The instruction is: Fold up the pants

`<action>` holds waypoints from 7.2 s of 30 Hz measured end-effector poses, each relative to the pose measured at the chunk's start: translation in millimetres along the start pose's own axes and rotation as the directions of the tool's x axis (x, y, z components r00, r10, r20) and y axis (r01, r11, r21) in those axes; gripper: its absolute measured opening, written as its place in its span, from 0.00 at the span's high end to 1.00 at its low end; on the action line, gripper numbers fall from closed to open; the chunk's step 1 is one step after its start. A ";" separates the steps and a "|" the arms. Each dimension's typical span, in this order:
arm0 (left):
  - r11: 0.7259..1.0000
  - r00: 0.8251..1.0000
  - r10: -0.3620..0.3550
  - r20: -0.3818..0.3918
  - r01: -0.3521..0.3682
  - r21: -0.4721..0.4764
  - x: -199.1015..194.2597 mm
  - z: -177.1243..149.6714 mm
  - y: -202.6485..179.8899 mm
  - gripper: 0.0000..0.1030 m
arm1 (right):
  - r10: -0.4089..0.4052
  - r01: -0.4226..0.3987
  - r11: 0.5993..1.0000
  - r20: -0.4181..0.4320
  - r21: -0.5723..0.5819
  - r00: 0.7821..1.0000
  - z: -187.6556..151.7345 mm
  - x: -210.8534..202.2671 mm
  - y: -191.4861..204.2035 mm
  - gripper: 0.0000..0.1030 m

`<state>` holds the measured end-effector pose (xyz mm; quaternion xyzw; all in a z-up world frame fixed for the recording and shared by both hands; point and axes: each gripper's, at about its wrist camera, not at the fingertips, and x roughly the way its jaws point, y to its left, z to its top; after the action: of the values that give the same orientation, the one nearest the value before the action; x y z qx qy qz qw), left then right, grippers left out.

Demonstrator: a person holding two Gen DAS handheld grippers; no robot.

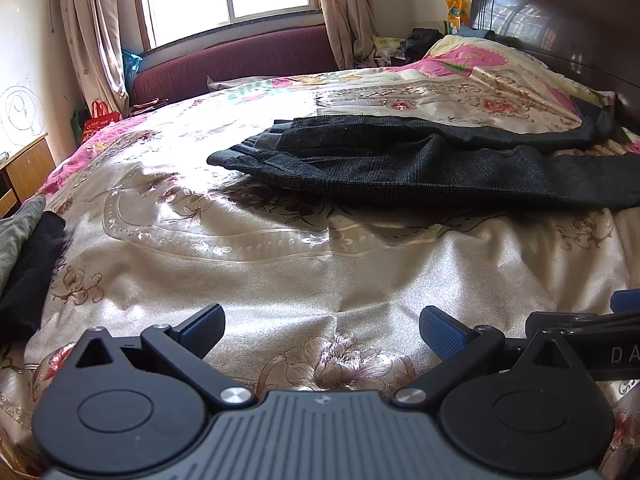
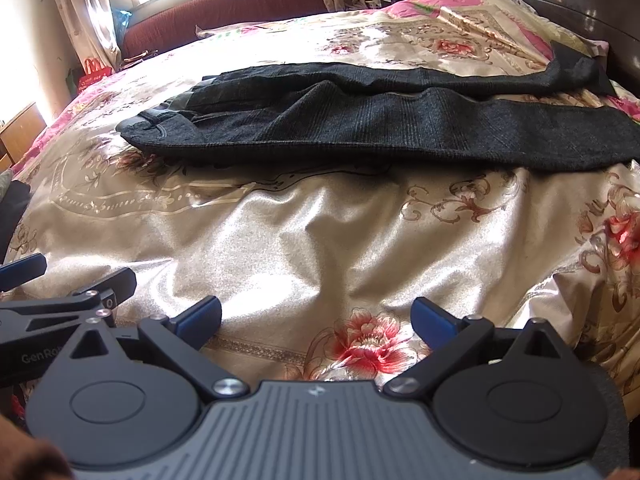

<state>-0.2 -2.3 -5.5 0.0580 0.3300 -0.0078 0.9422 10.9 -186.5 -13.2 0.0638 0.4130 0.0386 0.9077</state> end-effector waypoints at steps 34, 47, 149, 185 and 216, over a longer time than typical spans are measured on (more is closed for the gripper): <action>1.000 1.000 0.005 -0.001 -0.005 0.015 1.4 -1.9 -1.8 0.00 | 0.019 -0.019 1.000 -0.017 0.009 1.000 -0.3 2.8 -1.2 0.03; 1.000 1.000 0.006 -0.001 -0.006 0.015 1.3 -1.9 -2.0 0.00 | 0.019 -0.019 1.000 -0.019 0.009 1.000 -0.9 3.8 -0.9 0.02; 0.980 0.996 -0.065 -0.068 0.077 0.183 207.5 136.1 115.4 0.38 | 0.185 -0.165 0.902 0.011 -0.398 0.983 124.9 143.3 89.1 0.84; 0.956 0.964 0.261 -0.058 -0.249 0.156 0.6 30.3 171.6 0.34 | 0.413 -0.413 0.869 -0.058 -0.274 0.909 54.6 19.8 93.5 0.64; 0.936 0.971 -0.188 -0.148 0.222 0.274 67.3 72.8 -42.2 0.34 | -0.203 0.158 0.933 0.111 0.325 0.973 81.1 3.8 -215.0 0.60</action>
<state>95.4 -51.0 4.7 0.1605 0.3852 -0.1508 0.8962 78.4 -405.5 4.9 0.1716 0.3523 -0.1158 0.9127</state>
